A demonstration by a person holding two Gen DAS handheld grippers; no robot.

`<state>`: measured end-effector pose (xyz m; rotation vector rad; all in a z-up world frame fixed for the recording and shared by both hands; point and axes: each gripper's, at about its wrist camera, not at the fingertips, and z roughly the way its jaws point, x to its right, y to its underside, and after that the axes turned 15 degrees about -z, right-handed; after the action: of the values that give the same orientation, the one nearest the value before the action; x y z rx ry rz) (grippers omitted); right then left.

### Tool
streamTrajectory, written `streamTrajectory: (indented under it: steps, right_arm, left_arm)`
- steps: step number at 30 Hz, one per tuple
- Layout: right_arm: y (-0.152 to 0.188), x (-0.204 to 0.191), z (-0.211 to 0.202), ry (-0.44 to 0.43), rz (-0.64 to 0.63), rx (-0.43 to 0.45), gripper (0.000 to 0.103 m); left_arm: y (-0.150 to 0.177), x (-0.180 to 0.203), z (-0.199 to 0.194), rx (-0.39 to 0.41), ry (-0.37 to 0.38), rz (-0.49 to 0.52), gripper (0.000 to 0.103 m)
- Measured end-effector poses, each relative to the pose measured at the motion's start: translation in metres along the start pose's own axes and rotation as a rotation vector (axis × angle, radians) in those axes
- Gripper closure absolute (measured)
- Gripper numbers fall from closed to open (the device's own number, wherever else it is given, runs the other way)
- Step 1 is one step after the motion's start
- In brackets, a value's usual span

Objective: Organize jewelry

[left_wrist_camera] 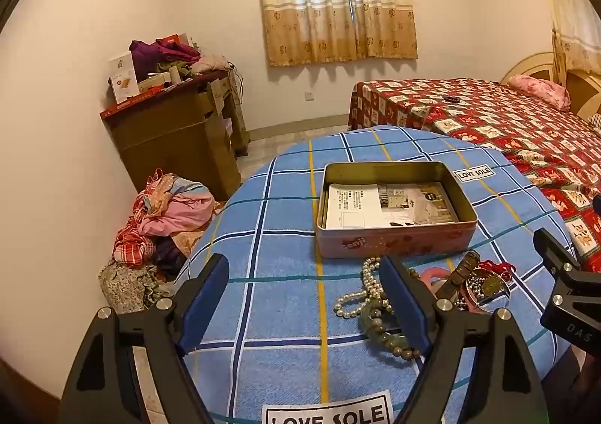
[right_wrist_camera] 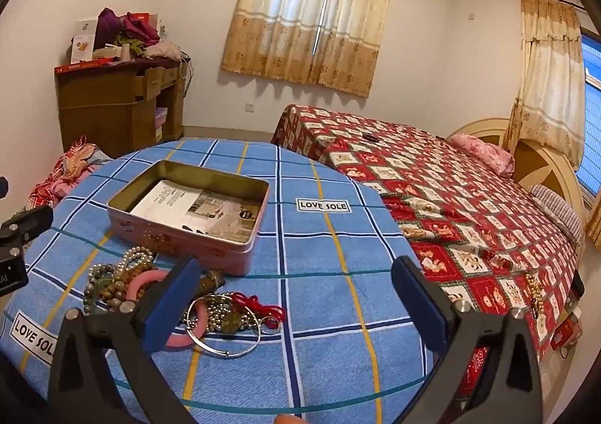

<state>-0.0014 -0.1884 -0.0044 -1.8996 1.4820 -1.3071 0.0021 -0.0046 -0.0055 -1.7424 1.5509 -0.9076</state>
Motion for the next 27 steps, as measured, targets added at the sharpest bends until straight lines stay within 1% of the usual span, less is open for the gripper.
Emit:
streamTrajectory:
  steps: [27]
  right_arm:
    - [0.0036,-0.0001,0.0007,-0.003,0.001,0.001,0.000]
  left_arm:
    - [0.0003,-0.0025,0.0043,-0.007,-0.006,0.002,0.021]
